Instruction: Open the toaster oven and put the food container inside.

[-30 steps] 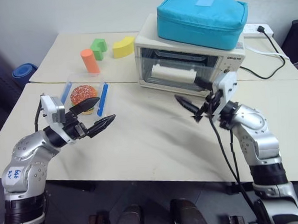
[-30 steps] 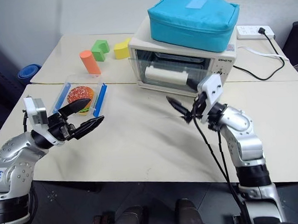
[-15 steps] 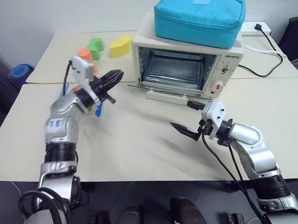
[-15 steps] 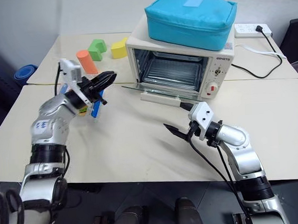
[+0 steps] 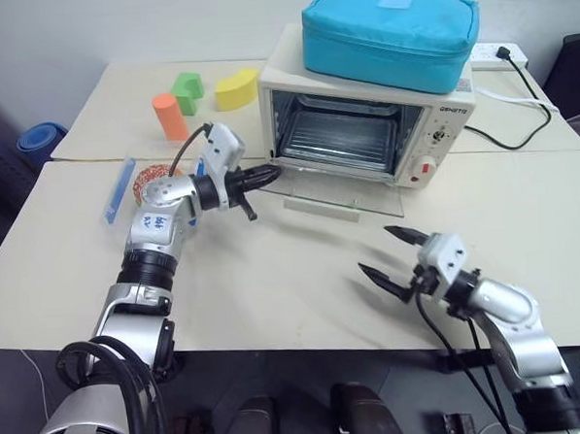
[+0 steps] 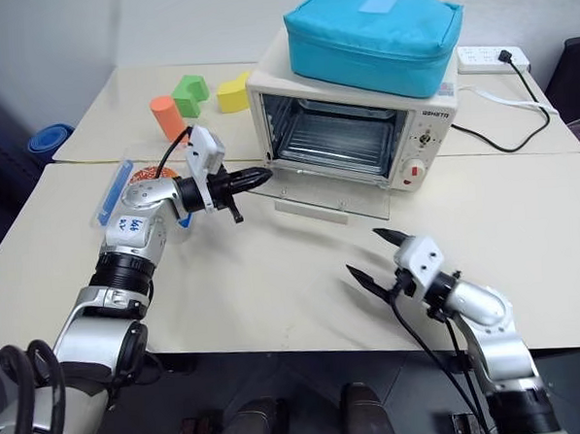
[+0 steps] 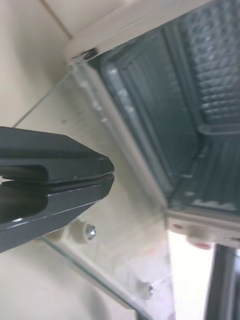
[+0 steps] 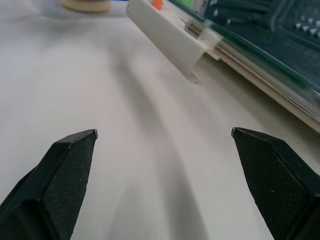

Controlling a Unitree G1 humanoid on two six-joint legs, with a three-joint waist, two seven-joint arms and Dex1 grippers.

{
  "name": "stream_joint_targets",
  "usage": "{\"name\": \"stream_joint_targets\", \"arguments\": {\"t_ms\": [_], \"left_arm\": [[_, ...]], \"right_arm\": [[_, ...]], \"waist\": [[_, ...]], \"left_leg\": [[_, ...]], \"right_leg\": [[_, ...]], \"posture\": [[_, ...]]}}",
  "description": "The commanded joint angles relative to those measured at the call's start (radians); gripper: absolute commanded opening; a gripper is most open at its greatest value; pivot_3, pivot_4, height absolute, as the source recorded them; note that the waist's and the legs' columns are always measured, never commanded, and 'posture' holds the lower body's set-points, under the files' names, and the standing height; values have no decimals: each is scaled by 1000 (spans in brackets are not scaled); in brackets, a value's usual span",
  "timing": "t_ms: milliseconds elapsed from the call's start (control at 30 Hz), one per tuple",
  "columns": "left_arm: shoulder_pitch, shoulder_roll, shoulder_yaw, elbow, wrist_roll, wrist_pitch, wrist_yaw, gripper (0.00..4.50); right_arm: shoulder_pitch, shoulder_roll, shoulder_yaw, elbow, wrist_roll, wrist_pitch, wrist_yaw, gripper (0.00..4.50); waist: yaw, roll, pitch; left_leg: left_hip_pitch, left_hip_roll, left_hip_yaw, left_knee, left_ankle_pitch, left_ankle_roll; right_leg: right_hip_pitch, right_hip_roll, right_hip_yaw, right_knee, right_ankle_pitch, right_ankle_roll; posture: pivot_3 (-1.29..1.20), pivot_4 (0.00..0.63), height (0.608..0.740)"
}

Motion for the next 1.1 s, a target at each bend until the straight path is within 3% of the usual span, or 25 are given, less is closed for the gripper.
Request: {"name": "stream_joint_targets", "arguments": {"t_ms": [33, 200, 433, 567, 667, 800, 967, 1100], "left_arm": [[51, 0, -32, -104, 48, 38, 40, 16], [144, -28, -51, -194, 89, 90, 126, 16], [246, -68, -5, -332, 45, 132, 197, 16], [322, -92, 118, -505, -105, 216, 217, 790], [438, -17, 211, -657, -171, 239, 194, 1673], [723, 105, 429, -904, -341, 371, 176, 2926], [1021, 81, 742, -961, -444, 396, 281, 4429], [1171, 49, 867, -982, -493, 452, 379, 4471]], "right_arm": [[94, -26, -99, -81, 61, -50, 11, 4500], [183, -52, -201, -135, 129, -42, 17, 4500], [162, -66, -234, -150, 168, -31, 17, 4500], [116, -60, -216, -157, 284, 24, 76, 4500], [61, -59, -202, -135, 293, 10, 104, 4500], [2, -46, -142, -103, 283, -35, 176, 4500], [-68, -18, -67, -74, 271, -74, 243, 4500], [-121, -6, -28, -60, 265, -88, 261, 4500]], "waist": [[0, 0, 0], [0, 0, 0], [0, 0, 0], [-1, -1, 0], [-8, 0, 0], [-20, 0, 0], [-7, 0, 0], [4, -1, -1]], "left_leg": [[0, 0, 0, 1, 0, 0], [1, 1, 1, 1, 0, 0], [2, 1, 1, 0, 0, 0], [2, 2, 1, 1, 0, 0], [2, 3, 1, 0, 0, -1], [4, 7, 3, -2, -2, -4], [4, 9, 2, 0, -3, -3], [4, 9, 2, 1, -6, 1]], "right_leg": [[0, 0, 1, 0, 0, 0], [0, 1, 9, 0, 0, 0], [1, 1, 9, -2, 0, 0], [1, -1, 10, -2, 0, 0], [1, -3, 9, -3, 0, 0], [0, 0, 11, -4, 0, -1], [2, 1, 12, -7, -1, -2], [3, 0, 12, -8, -1, -2]], "posture": [[0, 150, 740], [0, 150, 740], [0, 150, 740], [0, 150, 740], [0, 150, 740], [0, 150, 740], [0, 150, 740], [0, 150, 740]]}}
